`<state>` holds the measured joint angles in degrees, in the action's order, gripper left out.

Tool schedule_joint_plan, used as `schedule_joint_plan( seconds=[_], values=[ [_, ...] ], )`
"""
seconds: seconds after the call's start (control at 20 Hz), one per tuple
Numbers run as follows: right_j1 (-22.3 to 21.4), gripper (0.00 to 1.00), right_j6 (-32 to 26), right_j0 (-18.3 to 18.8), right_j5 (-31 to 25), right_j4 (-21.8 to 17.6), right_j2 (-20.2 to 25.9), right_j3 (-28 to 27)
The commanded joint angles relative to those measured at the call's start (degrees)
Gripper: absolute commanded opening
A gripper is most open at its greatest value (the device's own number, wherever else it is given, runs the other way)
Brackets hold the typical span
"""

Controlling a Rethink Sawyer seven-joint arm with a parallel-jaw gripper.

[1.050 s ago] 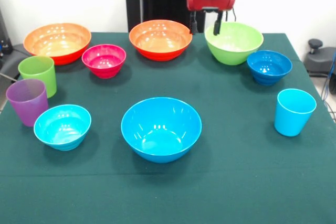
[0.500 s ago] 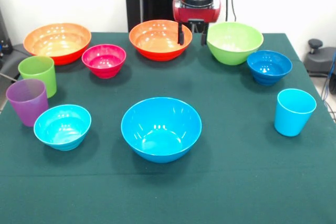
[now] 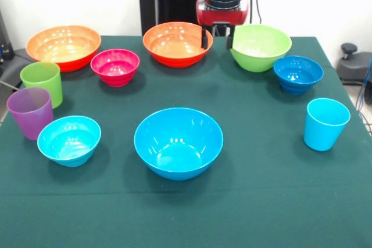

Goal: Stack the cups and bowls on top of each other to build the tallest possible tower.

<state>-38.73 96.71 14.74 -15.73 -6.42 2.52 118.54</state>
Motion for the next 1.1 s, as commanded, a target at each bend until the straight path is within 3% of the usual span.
schedule_joint_plan(
  seconds=[0.05,0.45,0.8,1.1],
  values=[
    [-1.79,1.0,6.76,-0.85,1.6,-1.66,3.54,3.71],
    [-8.71,1.0,5.42,0.63,-3.57,0.03,5.38,7.74],
    [2.29,1.0,10.2,-4.15,9.22,-1.62,2.29,5.8],
    [6.29,1.0,13.14,-9.53,15.65,-0.7,-0.11,6.39]
  ],
)
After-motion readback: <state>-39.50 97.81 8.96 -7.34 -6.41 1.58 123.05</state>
